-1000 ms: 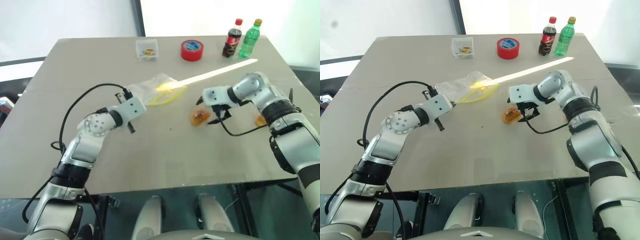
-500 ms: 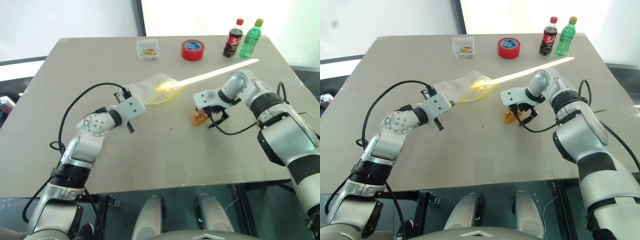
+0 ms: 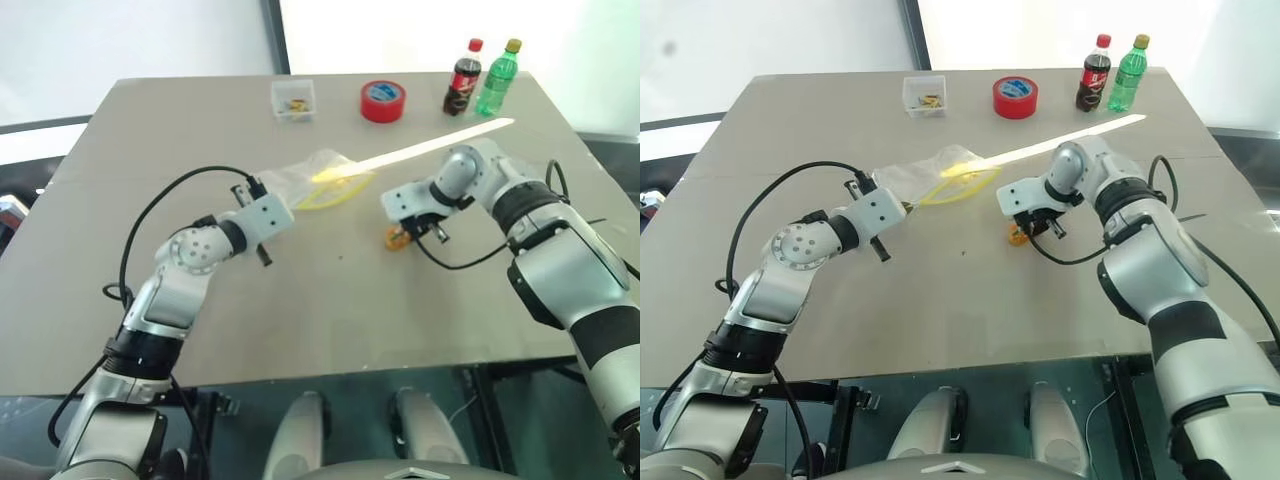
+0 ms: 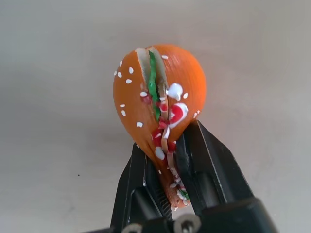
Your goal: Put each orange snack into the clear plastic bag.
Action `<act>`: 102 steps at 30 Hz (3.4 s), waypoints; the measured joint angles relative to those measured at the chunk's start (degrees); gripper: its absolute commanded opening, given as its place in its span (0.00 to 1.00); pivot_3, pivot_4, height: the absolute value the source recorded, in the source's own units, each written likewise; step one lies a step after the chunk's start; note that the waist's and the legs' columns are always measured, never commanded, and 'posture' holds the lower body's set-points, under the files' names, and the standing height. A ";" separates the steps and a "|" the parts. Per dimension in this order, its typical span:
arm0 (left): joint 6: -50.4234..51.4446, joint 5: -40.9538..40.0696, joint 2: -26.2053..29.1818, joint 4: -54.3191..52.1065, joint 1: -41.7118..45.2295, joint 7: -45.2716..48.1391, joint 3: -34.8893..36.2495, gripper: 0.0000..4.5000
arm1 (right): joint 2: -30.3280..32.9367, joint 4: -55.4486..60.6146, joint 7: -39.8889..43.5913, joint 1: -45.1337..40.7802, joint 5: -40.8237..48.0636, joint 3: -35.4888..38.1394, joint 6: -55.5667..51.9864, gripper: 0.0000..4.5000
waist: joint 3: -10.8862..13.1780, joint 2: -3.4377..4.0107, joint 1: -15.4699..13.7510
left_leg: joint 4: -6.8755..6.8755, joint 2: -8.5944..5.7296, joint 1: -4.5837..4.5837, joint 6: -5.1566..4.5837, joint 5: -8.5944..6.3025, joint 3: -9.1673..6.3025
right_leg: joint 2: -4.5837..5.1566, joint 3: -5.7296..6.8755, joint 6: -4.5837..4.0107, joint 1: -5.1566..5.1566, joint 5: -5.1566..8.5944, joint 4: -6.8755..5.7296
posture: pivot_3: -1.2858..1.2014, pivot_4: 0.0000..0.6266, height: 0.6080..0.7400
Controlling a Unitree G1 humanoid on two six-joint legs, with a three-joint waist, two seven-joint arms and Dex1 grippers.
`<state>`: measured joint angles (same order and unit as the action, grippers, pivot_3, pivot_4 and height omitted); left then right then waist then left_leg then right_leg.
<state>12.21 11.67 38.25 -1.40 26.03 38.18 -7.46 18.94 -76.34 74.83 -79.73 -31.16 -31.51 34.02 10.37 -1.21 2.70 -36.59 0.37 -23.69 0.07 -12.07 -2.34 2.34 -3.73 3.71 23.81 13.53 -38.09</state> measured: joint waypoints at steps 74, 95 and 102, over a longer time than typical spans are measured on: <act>-0.25 -4.99 -13.06 -0.32 6.31 1.60 -5.92 0.00 | 3.60 23.94 -54.05 16.69 -6.63 5.10 -9.41 0.94 | 0.02 0.04 -0.10 | 0.04 -0.04 -0.10 -0.01 0.00 0.03 | 0.04 -0.05 0.00 0.05 0.00 0.11 | 0.52 0.24 1.00; 2.46 -5.16 -14.99 1.22 7.17 -2.20 -5.05 0.00 | 26.45 75.24 -6.73 38.65 37.58 25.17 -52.65 0.99 | 0.02 0.04 -0.91 | -0.19 -0.07 -0.11 -0.04 -0.02 -0.19 | 0.07 0.18 0.01 -0.23 0.01 0.18 | 0.52 0.24 1.00; 2.25 -5.13 -14.66 2.16 6.78 -2.20 -4.78 0.00 | 42.87 56.55 0.08 42.36 34.14 26.89 -48.77 0.99 | 0.03 0.08 -1.08 | -0.33 -0.01 -0.03 -0.06 -0.03 0.02 | 0.06 0.09 0.03 -0.25 0.02 0.19 | 0.52 0.24 1.00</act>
<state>14.46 6.54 23.59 0.76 32.80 35.98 -12.25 61.82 -19.79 74.91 -37.37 2.97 -4.62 -14.74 10.41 -1.14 1.62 -36.93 0.36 -23.72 0.01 -12.10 -2.32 2.41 -3.65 3.74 23.56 13.55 -37.90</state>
